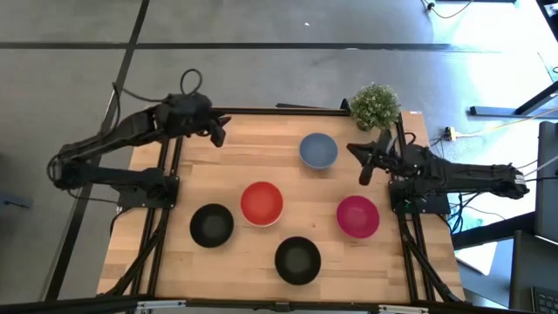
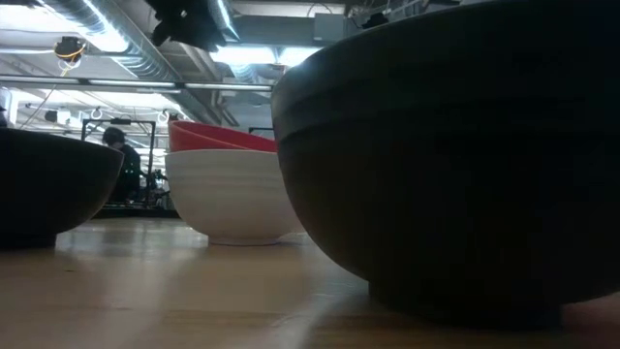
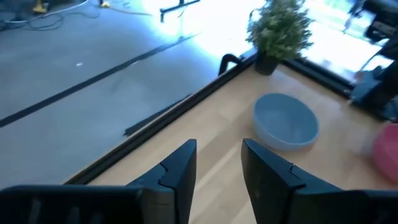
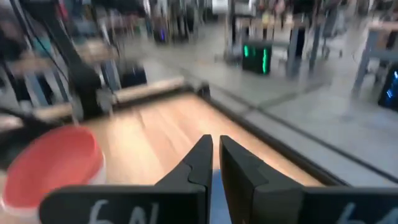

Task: Nest bowls inside each other
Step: Stack the blue bowl on top of the orange bowl

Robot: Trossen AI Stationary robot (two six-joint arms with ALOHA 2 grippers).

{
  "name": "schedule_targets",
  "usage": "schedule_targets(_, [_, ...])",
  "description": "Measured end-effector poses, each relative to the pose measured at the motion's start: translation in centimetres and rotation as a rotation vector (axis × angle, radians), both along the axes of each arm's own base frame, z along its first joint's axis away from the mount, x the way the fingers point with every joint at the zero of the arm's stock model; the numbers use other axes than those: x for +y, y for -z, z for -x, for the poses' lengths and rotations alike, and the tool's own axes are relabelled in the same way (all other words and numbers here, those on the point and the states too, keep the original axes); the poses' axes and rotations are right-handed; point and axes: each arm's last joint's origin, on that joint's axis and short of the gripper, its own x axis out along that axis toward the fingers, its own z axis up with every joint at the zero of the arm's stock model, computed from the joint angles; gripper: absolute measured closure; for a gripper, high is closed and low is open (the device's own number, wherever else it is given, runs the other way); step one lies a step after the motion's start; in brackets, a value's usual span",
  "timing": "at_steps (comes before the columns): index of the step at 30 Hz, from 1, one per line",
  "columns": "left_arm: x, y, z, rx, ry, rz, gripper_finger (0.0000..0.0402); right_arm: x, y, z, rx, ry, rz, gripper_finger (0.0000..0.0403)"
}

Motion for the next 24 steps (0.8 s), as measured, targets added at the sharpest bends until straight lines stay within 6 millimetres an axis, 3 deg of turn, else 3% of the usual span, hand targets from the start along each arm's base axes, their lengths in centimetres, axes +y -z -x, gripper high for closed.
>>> schedule_targets(6, [-0.1, 3.0, 0.2, -0.055, -0.005, -0.006, 0.0280, 0.1, -3.8, -0.3, 0.177, -0.064, -0.031, 0.0370])
schedule_targets(11, [0.0, 5.1, 0.0, -0.036, -0.012, 0.019, 0.0280, 0.0, -5.2, -1.4, 0.299, -0.057, -0.072, 0.0350])
schedule_targets(17, [0.0, 5.4, 0.0, -0.030, -0.009, 0.014, 0.0280, -0.7, -4.9, -3.7, 0.365, 0.012, -0.148, 0.0274])
schedule_targets(24, [-0.1, 5.3, 0.2, -0.016, -0.009, -0.007, 0.0280, -1.5, -2.9, -5.8, 0.502, 0.025, -0.156, 0.0184])
